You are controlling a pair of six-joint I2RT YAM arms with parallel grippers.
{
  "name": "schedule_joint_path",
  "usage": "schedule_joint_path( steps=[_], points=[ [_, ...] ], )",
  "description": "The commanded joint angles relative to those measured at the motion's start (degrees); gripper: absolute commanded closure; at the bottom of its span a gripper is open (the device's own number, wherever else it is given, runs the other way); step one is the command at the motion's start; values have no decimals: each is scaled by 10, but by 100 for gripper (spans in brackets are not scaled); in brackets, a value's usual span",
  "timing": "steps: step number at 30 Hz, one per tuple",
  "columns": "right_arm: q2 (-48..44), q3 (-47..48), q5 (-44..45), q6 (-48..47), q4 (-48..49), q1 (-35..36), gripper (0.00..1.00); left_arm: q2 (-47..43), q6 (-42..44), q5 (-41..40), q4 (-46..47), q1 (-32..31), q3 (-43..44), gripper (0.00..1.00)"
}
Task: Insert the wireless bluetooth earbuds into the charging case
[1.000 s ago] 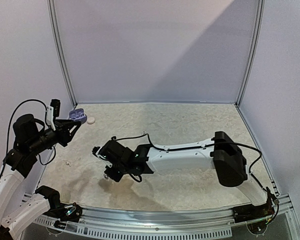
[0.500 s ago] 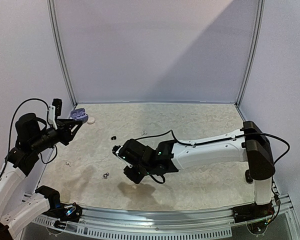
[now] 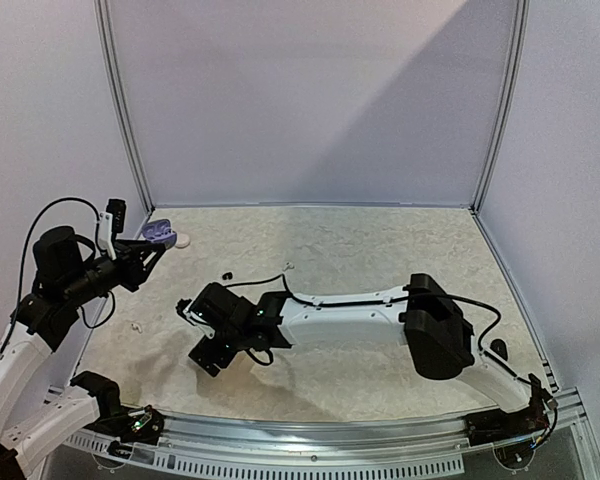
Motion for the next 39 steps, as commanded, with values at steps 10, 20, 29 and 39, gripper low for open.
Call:
schedule_joint_path(
  steps=[10,20,29,39],
  points=[
    [81,30,5,3,17,-15,29,-8,2,-5,-5,5,-3,100],
    [64,-2,0,3,0,-12,60,-12,10,-8,-10,4,-1,100],
    [-11,-87,41,18,-7,-9,69,-13,12,-9,-9,5,-5,100],
    [-74,-180,55,62,-25,-2,70,-14,17,-7,-12,5,-5,100]
  ],
)
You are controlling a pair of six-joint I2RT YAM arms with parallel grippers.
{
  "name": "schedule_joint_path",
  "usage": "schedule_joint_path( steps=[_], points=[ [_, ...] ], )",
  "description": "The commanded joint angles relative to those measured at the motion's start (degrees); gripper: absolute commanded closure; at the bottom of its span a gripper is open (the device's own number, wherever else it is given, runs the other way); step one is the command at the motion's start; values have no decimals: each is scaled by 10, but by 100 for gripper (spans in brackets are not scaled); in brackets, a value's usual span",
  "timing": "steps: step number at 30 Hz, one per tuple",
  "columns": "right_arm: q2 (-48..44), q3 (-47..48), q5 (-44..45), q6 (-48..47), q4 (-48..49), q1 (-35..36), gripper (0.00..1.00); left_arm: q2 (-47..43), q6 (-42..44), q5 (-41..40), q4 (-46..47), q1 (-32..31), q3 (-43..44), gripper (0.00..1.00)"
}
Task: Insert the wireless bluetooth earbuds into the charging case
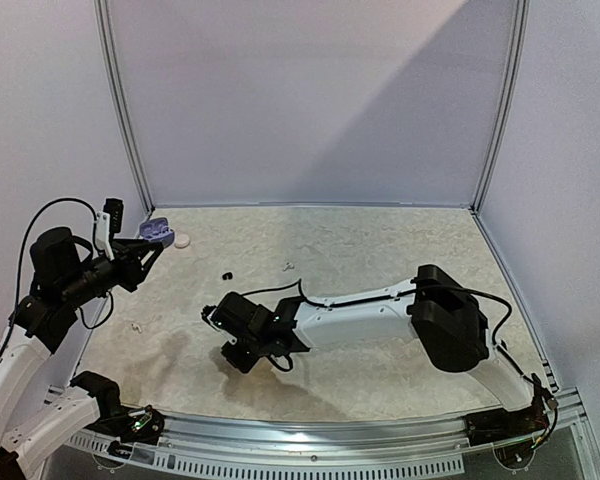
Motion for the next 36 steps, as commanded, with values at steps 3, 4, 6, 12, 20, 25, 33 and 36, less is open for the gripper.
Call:
schedule_joint_path(
  steps=[3,4,6,12,20,25,33,36],
  points=[
    [-60,-94,45,75,-79,11,71,-5,9,-1,-14,5,-5,100],
    [-69,-120,59,93,-91,12,70,-5,9,-1,-13,4,-6,100],
    [-94,-162,83,149,-120,12,70,-6,9,-2,-12,5,-8,100],
    [-172,-278,109,351,-182,24,70,-2,7,1,-1,5,-13,100],
    [-175,-270,58,475,-267,55,63,7,7,6,9,4,-16,100],
    [-186,-228,32,458,-287,55,47,8,2,8,13,5,-18,100],
    [-232,-180,-87,292,-278,-8,40,12,5,10,11,4,-11,100],
    [-231,-133,-115,188,-308,-34,47,14,7,6,5,5,-5,100]
  ],
)
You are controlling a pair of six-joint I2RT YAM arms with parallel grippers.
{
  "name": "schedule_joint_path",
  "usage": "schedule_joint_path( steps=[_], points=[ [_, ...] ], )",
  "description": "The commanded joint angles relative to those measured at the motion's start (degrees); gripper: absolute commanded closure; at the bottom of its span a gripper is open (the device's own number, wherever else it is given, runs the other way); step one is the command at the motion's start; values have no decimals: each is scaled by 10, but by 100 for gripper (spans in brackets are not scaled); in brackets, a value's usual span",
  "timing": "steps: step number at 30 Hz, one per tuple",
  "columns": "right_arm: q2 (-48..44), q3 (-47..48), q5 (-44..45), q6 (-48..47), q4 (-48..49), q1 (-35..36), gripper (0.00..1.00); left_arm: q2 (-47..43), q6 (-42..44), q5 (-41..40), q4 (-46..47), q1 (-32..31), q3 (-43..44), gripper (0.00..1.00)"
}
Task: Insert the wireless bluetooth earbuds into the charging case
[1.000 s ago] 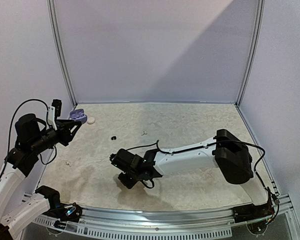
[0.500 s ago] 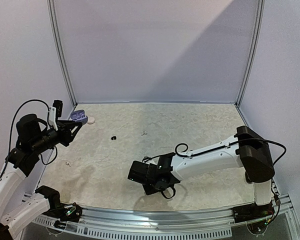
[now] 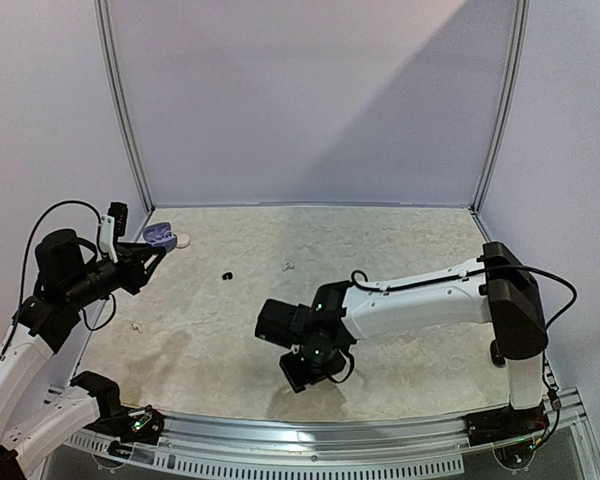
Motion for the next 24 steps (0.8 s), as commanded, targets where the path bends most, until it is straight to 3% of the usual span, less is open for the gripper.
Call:
schedule_joint_path(
  steps=[1,6,10,16,24],
  points=[
    [-28,68,-67,-176,-39,-48,49,5,6,1,0,5,8,100],
    [22,128,-80,-340,-77,-60,58,5,16,-2,-18,5,18,100],
    [34,118,-82,-432,-49,-68,61,6,22,1,-25,5,20,100],
    [50,115,-97,-524,-19,-91,67,5,14,39,2,5,11,100],
    [56,85,-120,-571,15,-103,73,11,6,51,13,5,3,100]
  ],
)
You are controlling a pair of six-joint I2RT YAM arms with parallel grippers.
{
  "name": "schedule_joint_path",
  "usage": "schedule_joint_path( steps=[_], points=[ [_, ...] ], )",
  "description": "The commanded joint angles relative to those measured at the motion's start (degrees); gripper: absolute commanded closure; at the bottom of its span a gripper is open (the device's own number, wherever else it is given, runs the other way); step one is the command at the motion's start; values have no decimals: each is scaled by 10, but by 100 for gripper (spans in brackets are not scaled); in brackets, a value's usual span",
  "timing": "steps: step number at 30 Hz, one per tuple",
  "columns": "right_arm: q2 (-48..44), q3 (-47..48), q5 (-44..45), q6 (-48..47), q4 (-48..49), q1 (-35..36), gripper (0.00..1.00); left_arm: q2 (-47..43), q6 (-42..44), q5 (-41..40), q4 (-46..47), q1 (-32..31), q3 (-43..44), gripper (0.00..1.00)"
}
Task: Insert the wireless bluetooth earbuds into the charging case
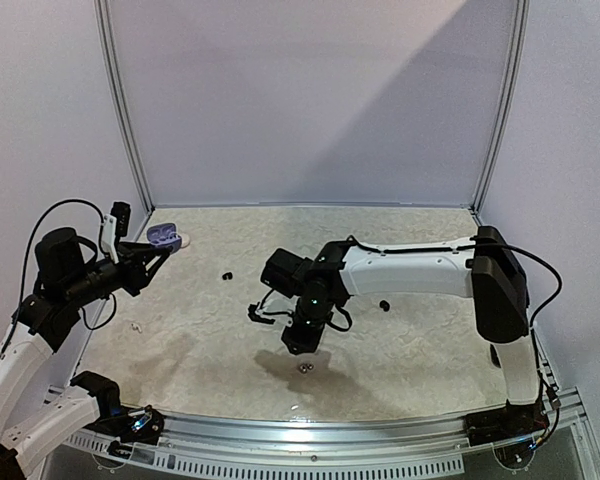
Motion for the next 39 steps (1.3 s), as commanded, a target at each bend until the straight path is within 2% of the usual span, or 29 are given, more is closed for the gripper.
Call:
schedule_joint_path(
  steps=[1,25,39],
  points=[
    [12,-21,-21,-50,21,-5,74,6,-6,9,14,5,-3,100],
    [-27,-101,-57,-67,1,5,74,8,3,-9,9,4,-10,100],
    [-19,-102,-29,-23,-60,22,76,12,10,-9,4,4,-10,100]
  ],
)
